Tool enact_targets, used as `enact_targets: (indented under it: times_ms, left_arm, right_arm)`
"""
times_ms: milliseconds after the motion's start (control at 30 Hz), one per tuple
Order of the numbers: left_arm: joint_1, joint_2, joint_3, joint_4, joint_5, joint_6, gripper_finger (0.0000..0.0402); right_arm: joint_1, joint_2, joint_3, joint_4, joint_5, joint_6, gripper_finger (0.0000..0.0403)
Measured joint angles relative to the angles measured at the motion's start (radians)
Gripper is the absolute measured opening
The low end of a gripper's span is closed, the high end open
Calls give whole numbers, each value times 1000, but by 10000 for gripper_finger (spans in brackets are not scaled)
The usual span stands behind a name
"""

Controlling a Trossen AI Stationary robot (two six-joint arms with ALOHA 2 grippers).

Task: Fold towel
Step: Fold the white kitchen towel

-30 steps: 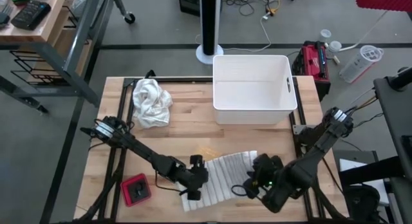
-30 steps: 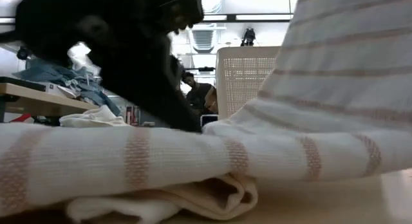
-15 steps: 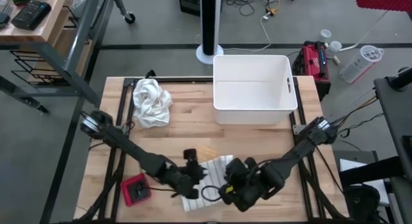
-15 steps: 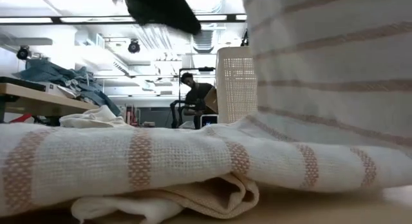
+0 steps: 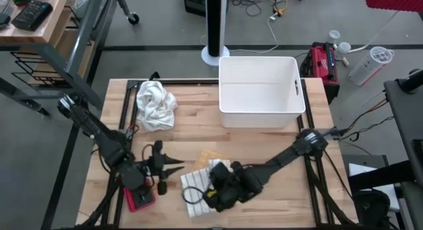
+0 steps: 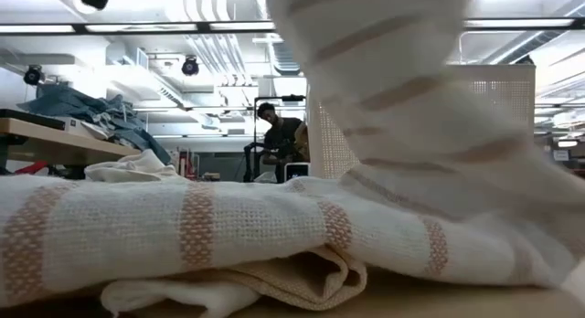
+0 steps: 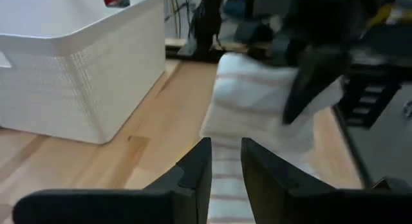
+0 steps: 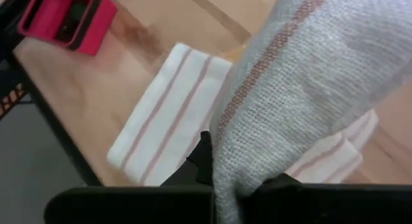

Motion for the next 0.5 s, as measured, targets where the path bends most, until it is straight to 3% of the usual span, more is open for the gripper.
enact_targets:
  times_ms: [233,500]
  left_arm:
    - [-12,-87,-140,153,-15,26,75]
    - [-13,-92,-148,167,-31,38,75]
  right_arm:
    - [-65,120,118,9,-82,-64,3]
    - [-89,277,304,8,-180,-139,4]
